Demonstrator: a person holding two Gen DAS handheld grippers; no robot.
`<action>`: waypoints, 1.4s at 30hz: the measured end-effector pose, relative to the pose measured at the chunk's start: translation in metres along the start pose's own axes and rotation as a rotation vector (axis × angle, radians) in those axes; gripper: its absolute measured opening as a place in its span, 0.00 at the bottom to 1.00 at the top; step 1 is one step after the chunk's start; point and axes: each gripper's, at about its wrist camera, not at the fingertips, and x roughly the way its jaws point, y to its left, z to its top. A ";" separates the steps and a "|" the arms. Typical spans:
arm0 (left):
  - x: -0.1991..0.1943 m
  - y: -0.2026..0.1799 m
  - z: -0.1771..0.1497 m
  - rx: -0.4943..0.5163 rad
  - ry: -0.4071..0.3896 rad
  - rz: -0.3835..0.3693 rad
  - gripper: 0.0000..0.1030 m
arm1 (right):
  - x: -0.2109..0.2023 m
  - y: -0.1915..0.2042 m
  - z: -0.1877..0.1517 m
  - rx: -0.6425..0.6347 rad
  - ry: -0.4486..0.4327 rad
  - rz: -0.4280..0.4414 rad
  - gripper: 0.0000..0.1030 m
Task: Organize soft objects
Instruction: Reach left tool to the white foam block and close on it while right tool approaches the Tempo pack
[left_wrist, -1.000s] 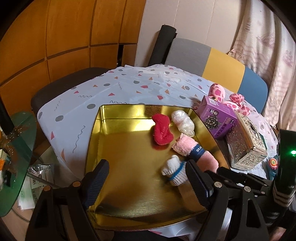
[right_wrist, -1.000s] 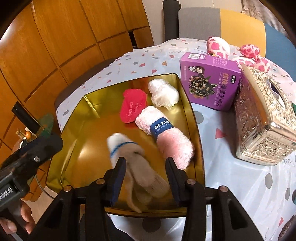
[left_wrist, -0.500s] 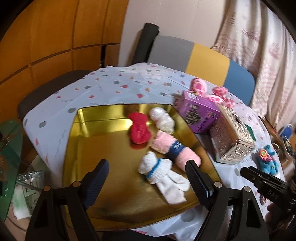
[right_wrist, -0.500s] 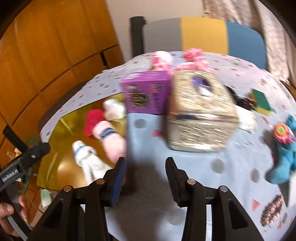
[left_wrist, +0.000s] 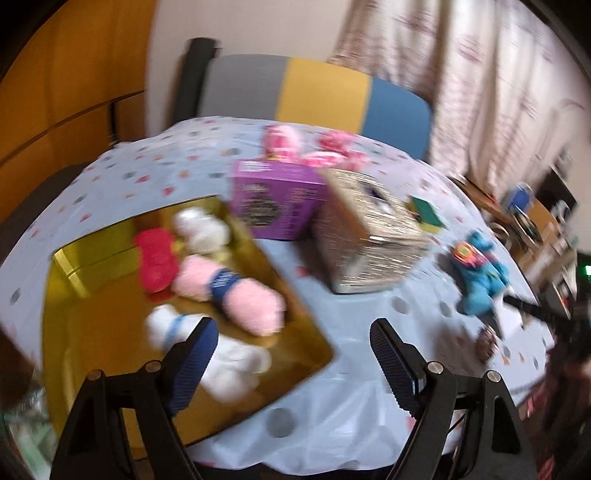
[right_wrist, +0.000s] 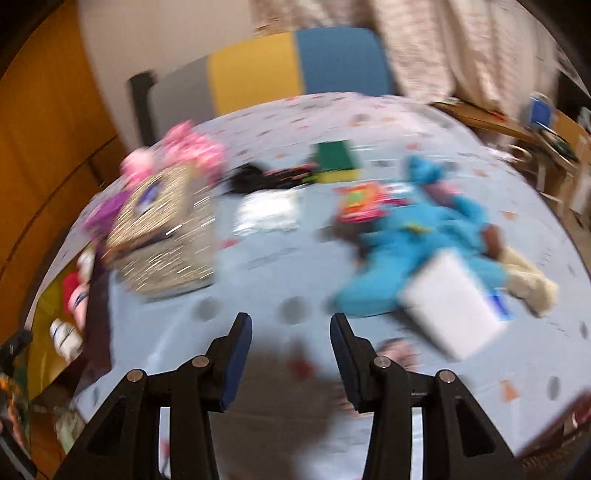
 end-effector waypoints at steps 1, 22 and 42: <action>0.003 -0.009 0.002 0.023 0.006 -0.017 0.82 | -0.006 -0.020 0.005 0.037 -0.015 -0.025 0.43; 0.100 -0.177 0.025 0.272 0.222 -0.289 0.74 | -0.039 -0.230 0.000 0.672 -0.170 -0.169 0.43; 0.185 -0.235 0.036 0.210 0.383 -0.318 0.74 | -0.020 -0.221 0.003 0.656 -0.090 0.023 0.43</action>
